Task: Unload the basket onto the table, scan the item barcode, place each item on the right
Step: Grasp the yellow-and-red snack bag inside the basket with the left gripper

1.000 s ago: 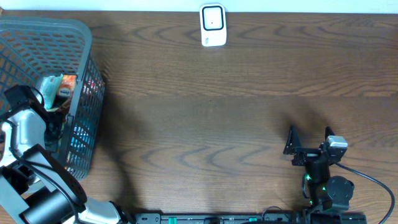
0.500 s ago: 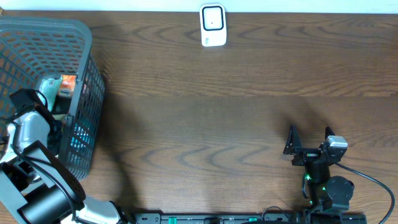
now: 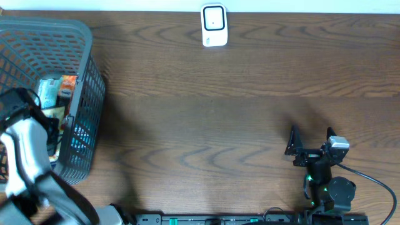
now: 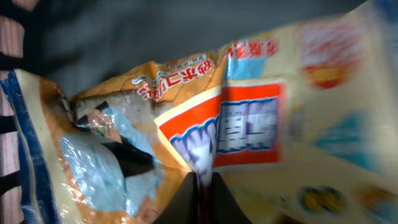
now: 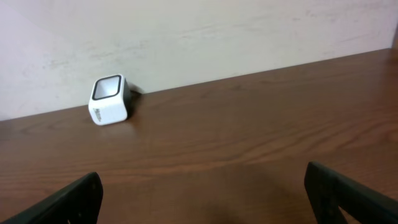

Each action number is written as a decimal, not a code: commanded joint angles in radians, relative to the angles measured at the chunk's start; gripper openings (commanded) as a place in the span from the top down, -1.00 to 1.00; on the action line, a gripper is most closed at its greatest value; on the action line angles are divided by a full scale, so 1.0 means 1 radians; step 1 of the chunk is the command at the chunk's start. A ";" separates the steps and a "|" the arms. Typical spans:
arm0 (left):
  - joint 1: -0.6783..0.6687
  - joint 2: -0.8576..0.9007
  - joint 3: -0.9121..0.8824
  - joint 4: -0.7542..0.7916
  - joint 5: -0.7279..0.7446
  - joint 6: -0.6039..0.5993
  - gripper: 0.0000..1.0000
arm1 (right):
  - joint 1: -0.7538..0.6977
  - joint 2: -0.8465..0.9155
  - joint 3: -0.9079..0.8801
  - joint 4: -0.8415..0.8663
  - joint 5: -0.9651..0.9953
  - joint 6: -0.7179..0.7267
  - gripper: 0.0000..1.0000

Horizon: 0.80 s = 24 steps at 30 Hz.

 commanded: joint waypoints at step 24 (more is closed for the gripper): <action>0.005 -0.119 -0.054 0.072 -0.014 0.447 -0.96 | 0.006 -0.005 -0.001 -0.004 0.004 -0.007 -0.99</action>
